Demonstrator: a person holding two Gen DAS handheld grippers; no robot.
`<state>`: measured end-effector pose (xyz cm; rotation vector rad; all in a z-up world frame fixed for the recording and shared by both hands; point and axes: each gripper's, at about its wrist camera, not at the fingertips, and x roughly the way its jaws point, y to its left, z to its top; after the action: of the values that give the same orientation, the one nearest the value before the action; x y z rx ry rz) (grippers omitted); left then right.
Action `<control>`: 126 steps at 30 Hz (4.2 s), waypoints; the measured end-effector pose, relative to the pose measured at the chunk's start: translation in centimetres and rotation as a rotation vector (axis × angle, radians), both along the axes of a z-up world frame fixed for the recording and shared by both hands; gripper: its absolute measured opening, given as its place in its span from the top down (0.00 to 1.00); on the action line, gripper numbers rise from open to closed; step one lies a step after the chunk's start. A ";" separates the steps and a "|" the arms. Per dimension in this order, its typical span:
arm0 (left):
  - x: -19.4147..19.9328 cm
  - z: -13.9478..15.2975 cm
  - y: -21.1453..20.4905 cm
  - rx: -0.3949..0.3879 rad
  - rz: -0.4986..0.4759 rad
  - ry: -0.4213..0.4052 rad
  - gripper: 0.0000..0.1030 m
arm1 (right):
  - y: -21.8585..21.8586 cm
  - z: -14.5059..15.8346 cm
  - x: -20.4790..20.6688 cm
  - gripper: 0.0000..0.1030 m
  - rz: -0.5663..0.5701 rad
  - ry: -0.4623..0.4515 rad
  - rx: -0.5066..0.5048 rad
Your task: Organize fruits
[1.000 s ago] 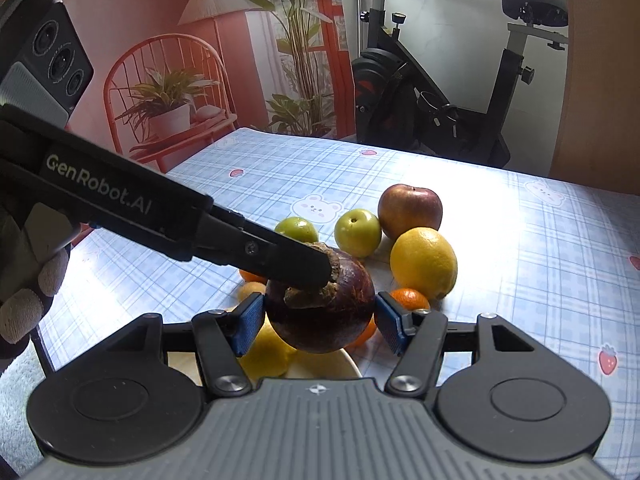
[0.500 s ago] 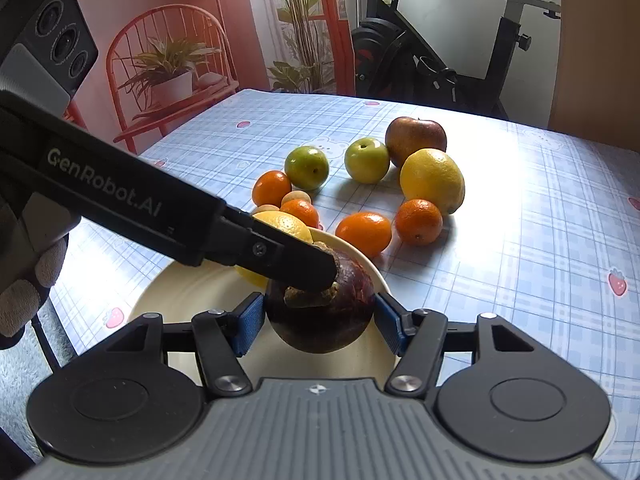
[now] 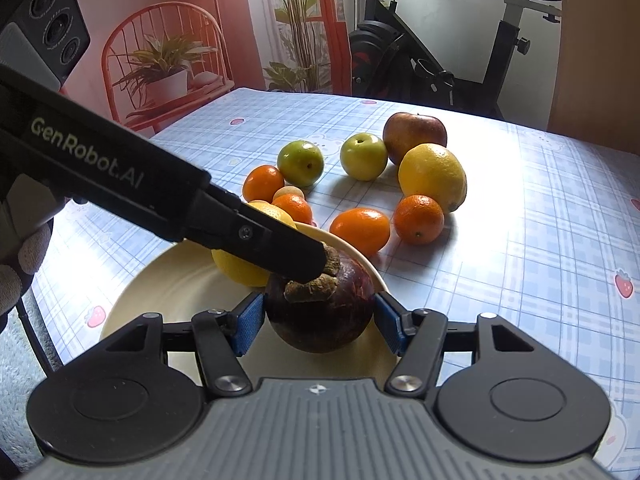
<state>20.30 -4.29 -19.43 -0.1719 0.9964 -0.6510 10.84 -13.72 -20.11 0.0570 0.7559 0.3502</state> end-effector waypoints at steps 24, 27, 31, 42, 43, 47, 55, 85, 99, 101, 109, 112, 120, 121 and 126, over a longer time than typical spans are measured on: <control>-0.5 5.1 6.6 0.091 0.304 -0.205 0.54 | -1.9 3.9 0.0 0.32 -0.051 -0.089 0.057; -0.4 4.9 7.3 0.125 0.323 -0.210 0.55 | -2.2 3.9 0.6 0.39 -0.049 -0.082 0.064; 0.1 4.0 7.8 0.149 0.316 -0.170 0.69 | -2.1 3.9 1.9 0.54 -0.016 -0.060 0.047; 2.3 0.4 6.5 0.117 0.308 -0.015 0.76 | -2.2 3.3 5.6 0.72 -0.073 -0.025 0.090; 2.6 0.1 6.5 0.106 0.316 0.002 0.76 | -2.2 3.3 5.7 0.72 -0.072 -0.023 0.091; 3.5 -0.9 6.6 0.066 0.355 0.075 0.76 | -2.2 3.3 6.1 0.72 -0.073 -0.021 0.106; 4.4 -1.6 6.0 0.078 0.359 0.092 0.76 | -2.5 3.1 6.2 0.72 -0.075 -0.018 0.127; 1.3 -1.9 12.9 0.145 0.424 -0.047 0.76 | 5.0 3.1 11.5 0.72 0.117 0.099 -0.045; 0.4 -2.2 13.6 0.109 0.426 -0.088 0.76 | 7.7 0.9 14.7 0.69 0.152 0.211 -0.163; 0.4 -2.2 13.8 0.099 0.429 -0.084 0.76 | 7.7 0.7 14.8 0.69 0.154 0.221 -0.158; 0.3 -2.1 13.9 0.092 0.432 -0.082 0.77 | 7.6 1.3 14.3 0.71 0.154 0.187 -0.147; 0.1 -1.7 13.8 0.081 0.433 -0.077 0.77 | 7.2 2.0 13.5 0.71 0.148 0.163 -0.135; -1.8 0.9 12.0 0.086 0.383 -0.129 0.77 | 5.3 4.5 10.0 0.71 0.111 0.093 -0.071; -2.2 1.2 11.7 0.086 0.375 -0.135 0.77 | 4.8 4.9 9.4 0.71 0.103 0.083 -0.060; -4.2 2.5 9.5 0.086 0.316 -0.166 0.77 | 2.5 6.7 5.9 0.71 0.062 0.034 -0.014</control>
<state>16.13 5.21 -16.94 -0.1914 0.8139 -0.3269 16.77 -11.22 -13.45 0.0260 0.7953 0.4040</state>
